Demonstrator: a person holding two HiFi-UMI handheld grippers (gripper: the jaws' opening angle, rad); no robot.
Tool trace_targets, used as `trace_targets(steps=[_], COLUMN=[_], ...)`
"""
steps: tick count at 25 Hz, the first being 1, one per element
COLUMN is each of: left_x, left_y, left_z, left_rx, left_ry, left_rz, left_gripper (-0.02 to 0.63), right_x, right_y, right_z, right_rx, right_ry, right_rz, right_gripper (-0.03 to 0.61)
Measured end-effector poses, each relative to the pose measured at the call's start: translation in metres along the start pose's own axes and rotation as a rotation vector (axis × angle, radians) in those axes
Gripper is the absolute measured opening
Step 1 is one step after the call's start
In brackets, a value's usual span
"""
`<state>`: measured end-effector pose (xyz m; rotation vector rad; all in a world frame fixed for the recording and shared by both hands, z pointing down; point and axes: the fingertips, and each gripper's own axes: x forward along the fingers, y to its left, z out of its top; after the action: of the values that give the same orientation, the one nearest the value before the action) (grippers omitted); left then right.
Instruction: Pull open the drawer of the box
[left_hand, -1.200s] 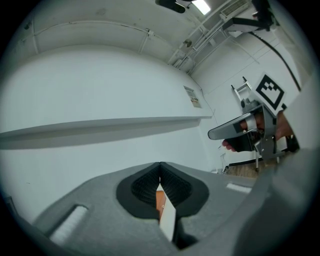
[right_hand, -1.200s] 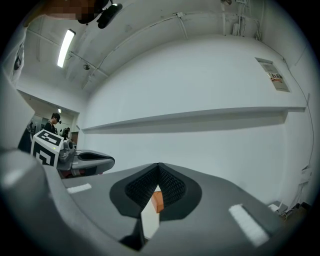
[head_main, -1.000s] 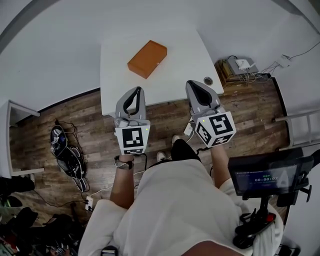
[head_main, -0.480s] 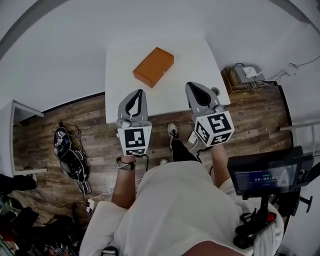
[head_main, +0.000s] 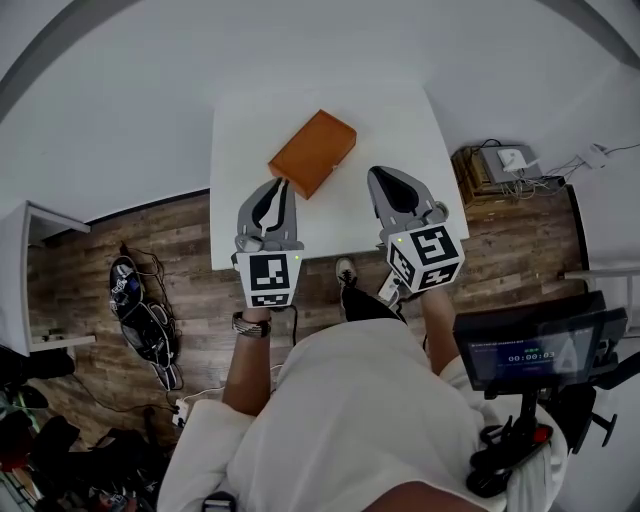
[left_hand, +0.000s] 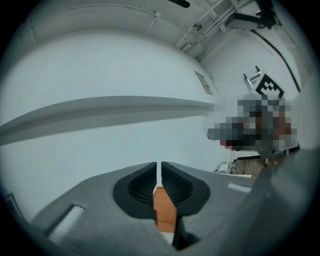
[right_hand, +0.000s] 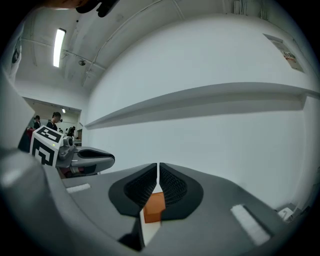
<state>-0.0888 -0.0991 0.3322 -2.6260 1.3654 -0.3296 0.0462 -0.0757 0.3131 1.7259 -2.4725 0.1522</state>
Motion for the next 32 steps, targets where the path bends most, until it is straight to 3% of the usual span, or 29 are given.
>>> trace_targets(steps=[5, 18, 32], left_x=[0.064, 0.050, 0.114], left_y=[0.013, 0.016, 0.005], left_z=[-0.025, -0.069, -0.142], left_rx=[-0.021, -0.043, -0.122], left_ry=[0.066, 0.162, 0.335], left_rz=[0.000, 0.045, 0.049], left_gripper=[0.037, 0.048, 0.058], right_x=[0.059, 0.071, 0.131], right_y=[-0.041, -0.023, -0.063], right_z=[-0.018, -0.050, -0.131], right_rx=[0.019, -0.004, 0.087], right_ry=[0.062, 0.151, 0.339], right_rz=[0.027, 0.087, 0.169], right_gripper=[0.042, 0.069, 0.084])
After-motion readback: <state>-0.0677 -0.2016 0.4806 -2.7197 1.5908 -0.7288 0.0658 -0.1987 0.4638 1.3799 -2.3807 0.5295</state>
